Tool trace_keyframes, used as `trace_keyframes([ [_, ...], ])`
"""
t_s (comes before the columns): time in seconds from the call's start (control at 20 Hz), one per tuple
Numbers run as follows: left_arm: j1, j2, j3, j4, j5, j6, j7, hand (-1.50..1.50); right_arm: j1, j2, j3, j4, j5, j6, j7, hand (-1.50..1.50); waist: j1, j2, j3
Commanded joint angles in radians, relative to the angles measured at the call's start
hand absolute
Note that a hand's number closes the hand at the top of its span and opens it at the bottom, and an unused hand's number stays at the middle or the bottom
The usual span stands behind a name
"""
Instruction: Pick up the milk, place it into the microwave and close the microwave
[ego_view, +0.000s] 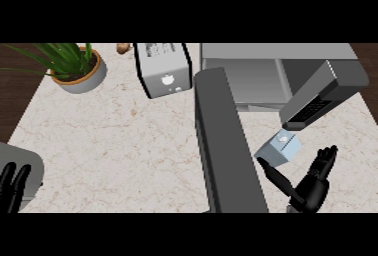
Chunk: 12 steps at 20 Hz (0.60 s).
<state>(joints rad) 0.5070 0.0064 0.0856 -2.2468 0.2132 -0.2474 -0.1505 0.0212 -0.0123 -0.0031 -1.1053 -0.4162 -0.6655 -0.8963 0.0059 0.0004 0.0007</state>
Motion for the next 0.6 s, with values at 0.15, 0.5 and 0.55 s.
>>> trace_keyframes([
  [0.15, -0.005, 0.002, 0.000, 0.036, -0.005, -0.021, -0.020, -1.50, -0.033, -0.013, -0.152, 0.255, -0.060, 0.174, -0.184, -1.50, 0.000, 0.000, 0.000],
  [0.5, -0.015, -0.006, -0.013, 0.013, 0.012, -0.002, 0.014, -1.50, -0.069, -0.048, 0.046, 0.226, -0.010, 0.491, -0.122, -1.50, 0.004, 0.000, 0.001],
  [0.55, 0.005, 0.019, 0.035, -0.008, 0.048, -0.013, 0.025, -1.50, -0.064, -0.033, 0.043, 0.221, -0.020, 0.510, -0.144, -1.50, 0.005, -0.001, 0.000],
])
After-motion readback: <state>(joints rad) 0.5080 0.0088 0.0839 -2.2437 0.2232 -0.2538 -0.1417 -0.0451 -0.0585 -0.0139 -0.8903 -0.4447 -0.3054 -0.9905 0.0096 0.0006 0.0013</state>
